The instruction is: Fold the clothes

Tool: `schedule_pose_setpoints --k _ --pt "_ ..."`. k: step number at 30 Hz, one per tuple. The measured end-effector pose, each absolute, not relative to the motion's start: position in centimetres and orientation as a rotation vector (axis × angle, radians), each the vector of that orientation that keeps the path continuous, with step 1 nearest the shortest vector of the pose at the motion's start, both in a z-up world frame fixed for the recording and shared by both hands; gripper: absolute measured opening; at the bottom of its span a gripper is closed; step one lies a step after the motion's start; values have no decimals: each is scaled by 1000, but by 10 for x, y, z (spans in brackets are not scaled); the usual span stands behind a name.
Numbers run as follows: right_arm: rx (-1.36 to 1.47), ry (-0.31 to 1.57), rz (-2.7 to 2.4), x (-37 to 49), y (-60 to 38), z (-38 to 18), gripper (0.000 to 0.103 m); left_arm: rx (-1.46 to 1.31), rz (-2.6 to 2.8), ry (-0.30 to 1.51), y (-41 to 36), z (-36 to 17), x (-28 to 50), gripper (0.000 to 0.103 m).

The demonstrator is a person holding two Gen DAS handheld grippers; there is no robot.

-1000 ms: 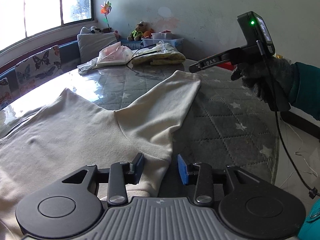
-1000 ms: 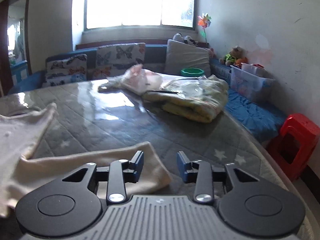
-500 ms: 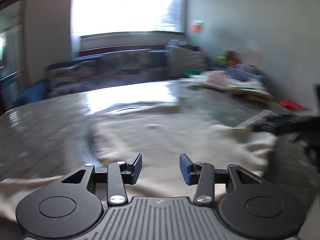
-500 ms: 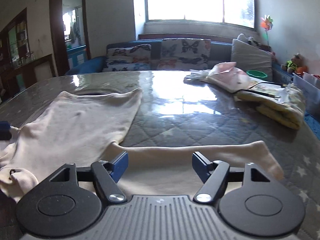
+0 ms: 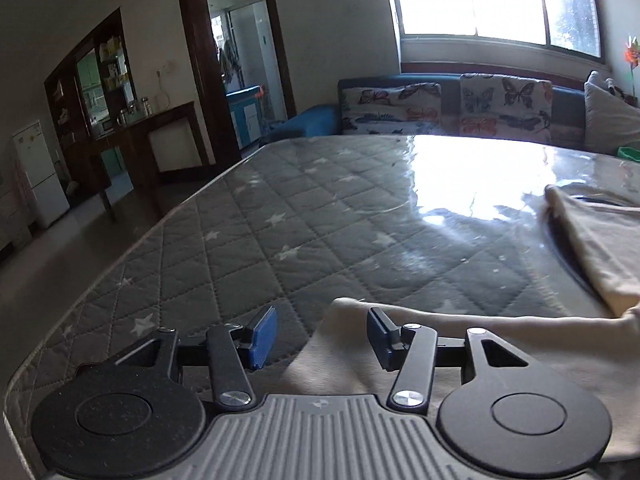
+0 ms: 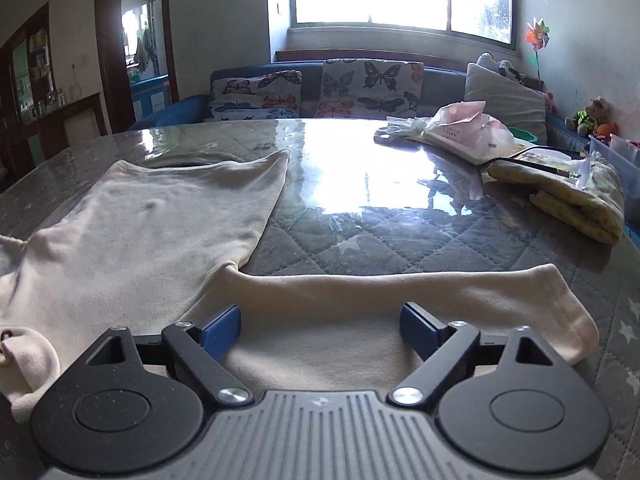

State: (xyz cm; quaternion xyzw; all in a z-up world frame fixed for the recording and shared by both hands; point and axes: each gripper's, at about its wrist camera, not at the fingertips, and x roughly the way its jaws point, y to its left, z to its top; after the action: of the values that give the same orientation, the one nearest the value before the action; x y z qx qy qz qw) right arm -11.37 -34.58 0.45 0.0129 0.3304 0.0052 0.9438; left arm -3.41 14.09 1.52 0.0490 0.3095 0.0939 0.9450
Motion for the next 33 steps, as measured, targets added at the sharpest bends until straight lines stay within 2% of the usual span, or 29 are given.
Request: schedule_pose_setpoints --k 4,8,11,15,21,24,26,29,33 --pt "28 677 11 -112 -346 4 95 101 147 620 139 12 -30 52" --pt "16 687 16 -110 -344 2 102 117 90 618 137 10 -26 11" --pt "13 691 16 -110 -344 2 103 170 108 588 133 13 -26 7" --pt "7 694 15 -109 -342 1 103 219 112 547 130 18 -24 7" --pt "4 694 15 -109 -342 1 103 280 115 589 127 5 -11 9" --pt "4 694 15 -109 -342 1 103 307 113 601 126 4 -10 17" --pt "4 694 15 -110 -342 1 103 317 118 605 127 5 -11 30" --pt "4 694 15 -110 -342 1 103 295 147 596 130 13 -15 44" --pt "3 694 15 -110 -342 1 103 239 152 567 126 32 -31 45"
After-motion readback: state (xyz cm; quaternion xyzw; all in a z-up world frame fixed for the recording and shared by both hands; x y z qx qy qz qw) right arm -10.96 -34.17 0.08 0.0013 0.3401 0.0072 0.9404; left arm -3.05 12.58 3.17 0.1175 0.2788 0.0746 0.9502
